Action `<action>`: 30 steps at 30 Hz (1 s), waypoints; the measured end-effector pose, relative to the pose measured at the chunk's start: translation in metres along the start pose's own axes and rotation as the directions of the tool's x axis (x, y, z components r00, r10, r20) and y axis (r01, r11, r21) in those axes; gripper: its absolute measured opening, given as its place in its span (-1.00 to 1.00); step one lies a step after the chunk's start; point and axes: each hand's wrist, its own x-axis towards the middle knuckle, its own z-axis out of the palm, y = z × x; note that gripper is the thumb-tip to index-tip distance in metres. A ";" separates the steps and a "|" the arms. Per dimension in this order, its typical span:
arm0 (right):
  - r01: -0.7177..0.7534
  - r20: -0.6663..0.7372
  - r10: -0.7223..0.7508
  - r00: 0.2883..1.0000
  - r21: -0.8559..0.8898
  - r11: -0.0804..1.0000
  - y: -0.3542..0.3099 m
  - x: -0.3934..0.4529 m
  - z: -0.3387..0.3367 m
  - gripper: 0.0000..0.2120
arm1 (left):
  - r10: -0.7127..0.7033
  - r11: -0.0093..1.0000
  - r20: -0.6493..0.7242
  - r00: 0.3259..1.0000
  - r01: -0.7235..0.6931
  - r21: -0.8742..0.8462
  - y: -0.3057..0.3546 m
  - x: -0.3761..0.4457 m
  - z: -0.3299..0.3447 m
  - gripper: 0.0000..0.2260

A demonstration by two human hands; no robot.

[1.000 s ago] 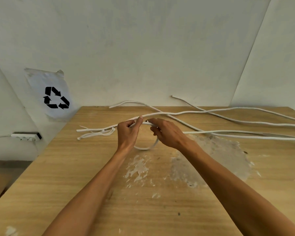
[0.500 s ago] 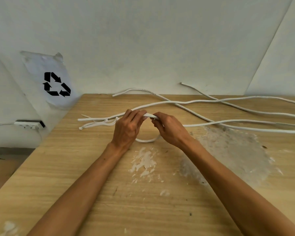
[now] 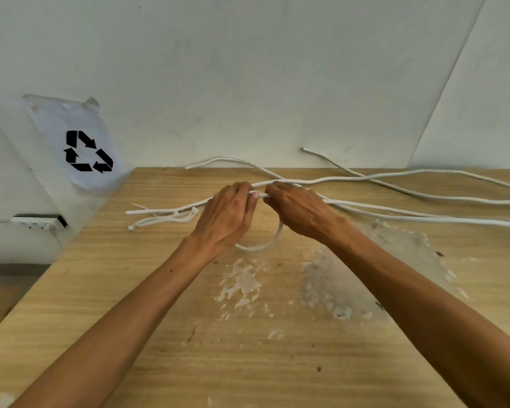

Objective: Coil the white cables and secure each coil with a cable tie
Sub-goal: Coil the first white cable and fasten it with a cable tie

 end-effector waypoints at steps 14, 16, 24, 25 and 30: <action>0.026 -0.122 -0.012 0.993 0.109 0.994 0.015 -0.003 -0.025 -0.71 | -0.090 0.382 0.677 0.730 0.653 -0.654 0.000 0.033 -0.053 -0.75; -0.003 -0.161 0.022 0.987 0.123 0.992 0.026 -0.010 -0.028 -0.66 | -0.152 0.278 0.609 0.778 0.625 -0.729 -0.003 0.033 -0.064 -0.74; -0.057 -0.292 0.172 0.941 0.364 0.930 0.030 0.027 -0.051 -0.70 | -0.373 0.028 0.303 0.877 0.337 -0.941 0.014 0.053 -0.092 -0.73; -0.060 -0.271 0.176 0.946 0.385 0.921 0.028 0.034 -0.055 -0.71 | -0.405 0.011 0.264 0.875 0.293 -0.956 0.017 0.055 -0.098 -0.73; -0.170 -0.210 0.288 0.934 0.448 0.878 0.028 0.044 -0.050 -0.73 | -0.532 -0.065 0.069 0.844 0.041 -0.997 0.009 0.070 -0.159 -0.72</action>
